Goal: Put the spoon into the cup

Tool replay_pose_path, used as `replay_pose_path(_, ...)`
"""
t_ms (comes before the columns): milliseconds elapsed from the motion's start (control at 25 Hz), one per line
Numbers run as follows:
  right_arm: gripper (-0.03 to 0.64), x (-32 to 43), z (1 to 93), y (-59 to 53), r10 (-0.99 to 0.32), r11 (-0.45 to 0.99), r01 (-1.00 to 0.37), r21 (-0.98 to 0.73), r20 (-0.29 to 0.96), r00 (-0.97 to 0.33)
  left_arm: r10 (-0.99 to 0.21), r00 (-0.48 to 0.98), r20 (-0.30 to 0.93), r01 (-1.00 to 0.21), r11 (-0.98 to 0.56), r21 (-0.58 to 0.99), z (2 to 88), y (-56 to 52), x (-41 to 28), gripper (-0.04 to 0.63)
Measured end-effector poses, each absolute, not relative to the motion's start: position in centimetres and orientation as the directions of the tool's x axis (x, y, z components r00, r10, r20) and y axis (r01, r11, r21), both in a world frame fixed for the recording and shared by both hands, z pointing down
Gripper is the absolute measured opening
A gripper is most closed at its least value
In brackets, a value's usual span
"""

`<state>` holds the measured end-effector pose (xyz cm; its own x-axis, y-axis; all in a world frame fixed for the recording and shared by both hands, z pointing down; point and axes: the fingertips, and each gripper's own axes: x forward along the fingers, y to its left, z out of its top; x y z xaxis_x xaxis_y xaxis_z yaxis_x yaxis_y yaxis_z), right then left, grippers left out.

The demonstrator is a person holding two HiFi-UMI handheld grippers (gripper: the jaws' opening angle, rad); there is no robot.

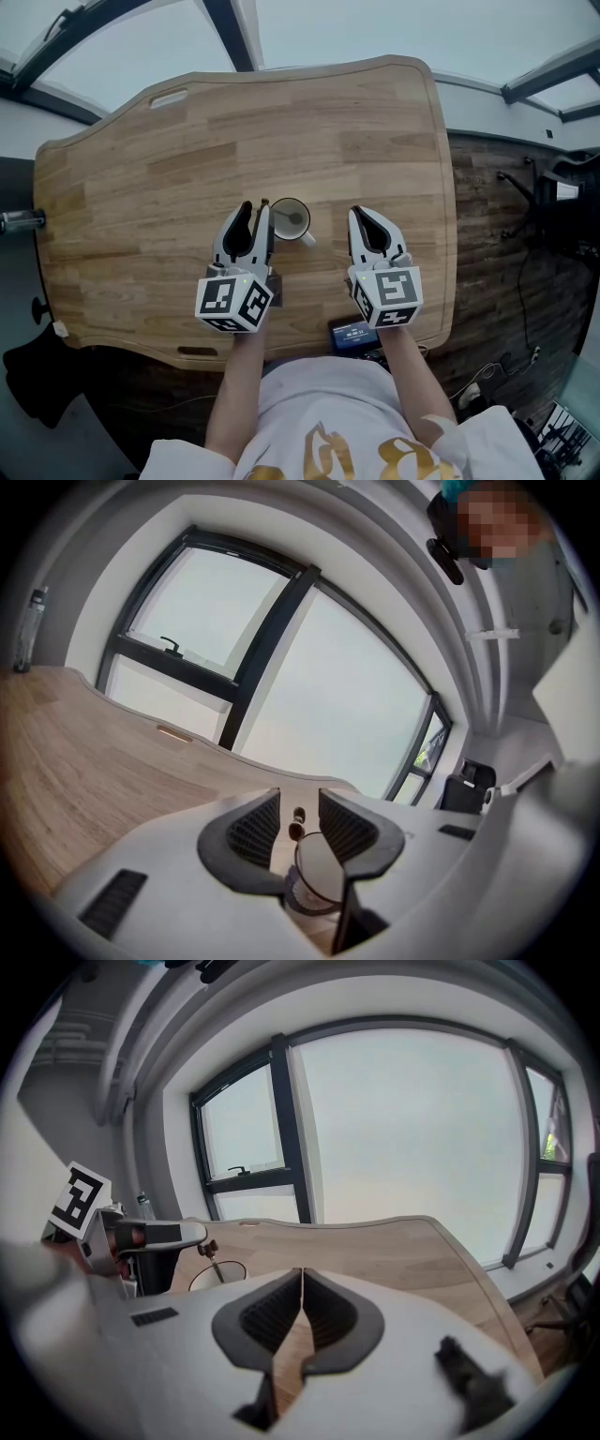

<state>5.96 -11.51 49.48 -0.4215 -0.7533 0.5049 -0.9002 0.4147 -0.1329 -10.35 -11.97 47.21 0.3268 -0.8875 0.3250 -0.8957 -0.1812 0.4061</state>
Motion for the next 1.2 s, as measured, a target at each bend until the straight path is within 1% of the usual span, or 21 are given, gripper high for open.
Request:
replay_pose_path(200, 0.032, 6.2, 48.5, -11.3, -0.768, 0.408, -0.905, -0.123, 0.49, -0.413, -0.893, 0.321, 0.316, -0.91, -0.198, 0.365, 46.3, -11.7, -10.2, 0.12)
replay_pose_path(240, 0.032, 6.2, 48.3, -11.2, -0.771, 0.408, -0.905, -0.121, 0.486, -0.412, -0.891, 0.326, 0.315, -0.911, -0.206, 0.358, 46.1, -11.6, -10.1, 0.11)
replay_pose_path(320, 0.032, 6.2, 47.8, -11.1, -0.776, 0.408, -0.906, -0.117, 0.478, -0.411, -0.884, 0.344, 0.317, -0.909, -0.229, 0.347, 45.8, -11.3, -9.7, 0.064)
replay_pose_path(440, 0.032, 6.2, 47.0, -10.6, -0.784, 0.408, -0.906, -0.108, 0.467, -0.409, -0.879, 0.362, 0.31, -0.906, -0.253, 0.339, 45.2, -10.9, -9.3, 0.038)
replay_pose_path(680, 0.032, 6.8, 45.2, -9.6, -0.804, 0.401, -0.912, -0.087, 0.443, -0.397, -0.883, 0.353, 0.31, -0.918, -0.263, 0.296, 43.7, -10.1, -9.2, 0.021)
replay_pose_path(1200, 0.032, 7.1, 40.4, -6.1, -0.851, 0.398, -0.917, -0.039, 0.357, -0.385, -0.898, 0.333, 0.288, -0.937, -0.281, 0.206, 39.8, -6.7, -9.3, 0.014)
